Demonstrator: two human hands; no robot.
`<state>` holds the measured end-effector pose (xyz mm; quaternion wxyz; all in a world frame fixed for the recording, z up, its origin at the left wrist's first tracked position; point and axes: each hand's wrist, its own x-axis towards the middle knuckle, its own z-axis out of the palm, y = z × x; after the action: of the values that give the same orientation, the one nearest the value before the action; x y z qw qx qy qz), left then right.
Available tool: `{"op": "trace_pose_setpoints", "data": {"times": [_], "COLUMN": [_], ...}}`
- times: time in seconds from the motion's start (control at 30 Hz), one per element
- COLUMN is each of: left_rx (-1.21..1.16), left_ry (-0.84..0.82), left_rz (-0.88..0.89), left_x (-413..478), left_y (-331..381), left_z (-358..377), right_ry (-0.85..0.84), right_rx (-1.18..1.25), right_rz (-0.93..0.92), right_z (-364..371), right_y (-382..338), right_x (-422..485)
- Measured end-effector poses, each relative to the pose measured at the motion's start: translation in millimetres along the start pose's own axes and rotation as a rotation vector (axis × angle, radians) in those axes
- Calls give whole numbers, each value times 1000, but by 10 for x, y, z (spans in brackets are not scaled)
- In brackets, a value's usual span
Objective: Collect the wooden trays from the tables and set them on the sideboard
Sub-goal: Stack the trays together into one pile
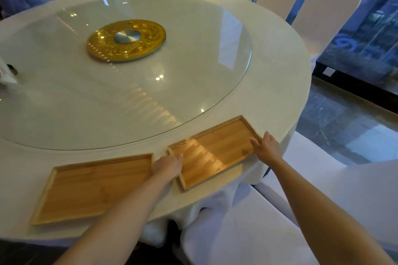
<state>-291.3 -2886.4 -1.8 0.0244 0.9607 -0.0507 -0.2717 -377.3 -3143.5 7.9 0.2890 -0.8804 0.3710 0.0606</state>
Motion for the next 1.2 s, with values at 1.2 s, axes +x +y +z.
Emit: {"op": "trace_pose_setpoints", "data": {"times": [1.2], "left_rx": [-215], "left_ry": [493], "left_rz": [-23], "left_x": [-10], "left_y": [-1904], "left_z": [-727], "right_ry": [-81], "right_rx": [214], "right_rz": [-131], "right_z": [728], "right_y": [-1281], "right_x": [-835]}}
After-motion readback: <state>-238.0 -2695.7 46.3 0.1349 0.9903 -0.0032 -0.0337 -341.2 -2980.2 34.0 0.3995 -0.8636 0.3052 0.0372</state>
